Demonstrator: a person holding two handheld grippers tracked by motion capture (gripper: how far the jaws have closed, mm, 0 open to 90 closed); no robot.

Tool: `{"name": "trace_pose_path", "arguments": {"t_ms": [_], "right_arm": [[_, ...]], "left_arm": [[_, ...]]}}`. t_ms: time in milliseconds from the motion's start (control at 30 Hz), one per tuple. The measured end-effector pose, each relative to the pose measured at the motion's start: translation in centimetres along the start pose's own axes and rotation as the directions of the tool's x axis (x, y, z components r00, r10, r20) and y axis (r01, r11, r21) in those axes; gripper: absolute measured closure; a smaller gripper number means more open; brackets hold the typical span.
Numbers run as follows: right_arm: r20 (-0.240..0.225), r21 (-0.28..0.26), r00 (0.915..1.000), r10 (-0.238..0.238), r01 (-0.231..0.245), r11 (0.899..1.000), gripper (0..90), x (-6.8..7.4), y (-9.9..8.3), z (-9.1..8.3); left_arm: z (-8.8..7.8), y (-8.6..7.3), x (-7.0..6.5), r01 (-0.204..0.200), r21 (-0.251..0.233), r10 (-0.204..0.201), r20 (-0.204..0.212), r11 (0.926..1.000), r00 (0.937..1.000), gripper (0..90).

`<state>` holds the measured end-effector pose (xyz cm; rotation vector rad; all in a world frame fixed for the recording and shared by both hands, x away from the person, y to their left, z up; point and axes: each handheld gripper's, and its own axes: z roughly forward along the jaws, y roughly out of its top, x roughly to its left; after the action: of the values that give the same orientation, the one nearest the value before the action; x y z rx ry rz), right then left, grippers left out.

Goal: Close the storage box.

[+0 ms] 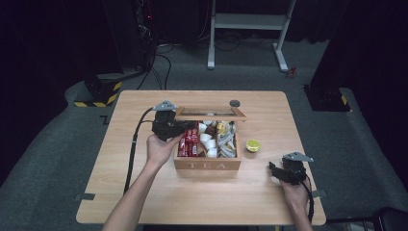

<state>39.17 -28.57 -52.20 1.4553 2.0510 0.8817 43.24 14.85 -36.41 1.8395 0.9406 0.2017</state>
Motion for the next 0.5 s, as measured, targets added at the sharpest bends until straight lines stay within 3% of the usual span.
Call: {"name": "trace_pose_path", "arguments": {"t_ms": [500], "right_arm": [[0.03,0.012,0.9995,0.011,-0.012,1.0,27.7,0.0,0.0,0.1]], "left_arm": [[0.2,-1.9,-0.6,-0.028,0.029,0.028,-0.005,0.9992,0.9996,90.0]]}}
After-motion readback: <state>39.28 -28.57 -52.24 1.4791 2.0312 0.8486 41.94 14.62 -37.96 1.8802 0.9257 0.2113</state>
